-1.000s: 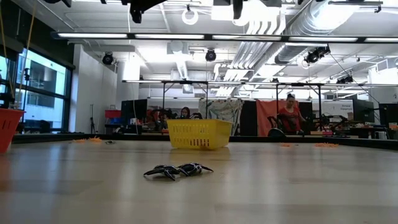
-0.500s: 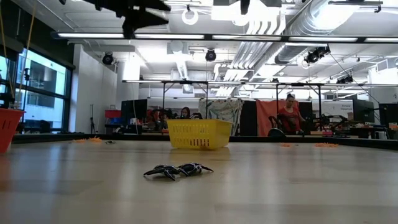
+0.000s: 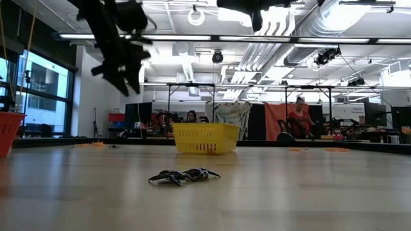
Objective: Sort Halloween decoration
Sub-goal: Put the top black spider toy into the green bin
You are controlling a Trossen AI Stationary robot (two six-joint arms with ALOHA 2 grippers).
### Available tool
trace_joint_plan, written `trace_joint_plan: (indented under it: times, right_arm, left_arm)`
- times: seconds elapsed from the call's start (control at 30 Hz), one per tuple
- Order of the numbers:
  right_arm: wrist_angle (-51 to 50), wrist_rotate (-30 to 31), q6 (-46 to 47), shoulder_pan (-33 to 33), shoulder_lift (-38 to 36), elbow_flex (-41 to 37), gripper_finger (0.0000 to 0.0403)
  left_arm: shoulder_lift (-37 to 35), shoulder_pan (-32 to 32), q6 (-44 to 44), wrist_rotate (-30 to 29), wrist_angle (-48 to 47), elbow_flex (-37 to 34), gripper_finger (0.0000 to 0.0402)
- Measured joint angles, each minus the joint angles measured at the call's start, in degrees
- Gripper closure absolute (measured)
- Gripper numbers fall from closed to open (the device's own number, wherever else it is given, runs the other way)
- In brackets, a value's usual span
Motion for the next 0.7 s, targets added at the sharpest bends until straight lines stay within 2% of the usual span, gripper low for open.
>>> trace_joint_plan:
  times: [0.27, 0.43, 0.7]
  right_arm:
    - [-3.6, 0.2, 0.8, 1.4, 0.0, 0.0, 0.0403]
    - [-4.8, 0.2, 0.8, 2.5, 0.0, 0.0, 0.0403]
    - [-6.1, 0.2, 2.1, 3.7, 0.0, 0.0, 0.0403]
  left_arm:
    - [12.3, 2.1, -3.7, 5.1, -3.3, 0.0, 0.0199]
    - [19.3, 2.1, -3.9, 5.9, -4.0, 0.0, 0.0199]
    - [24.8, 4.0, -5.0, 5.9, -1.9, 0.0, 0.0197]
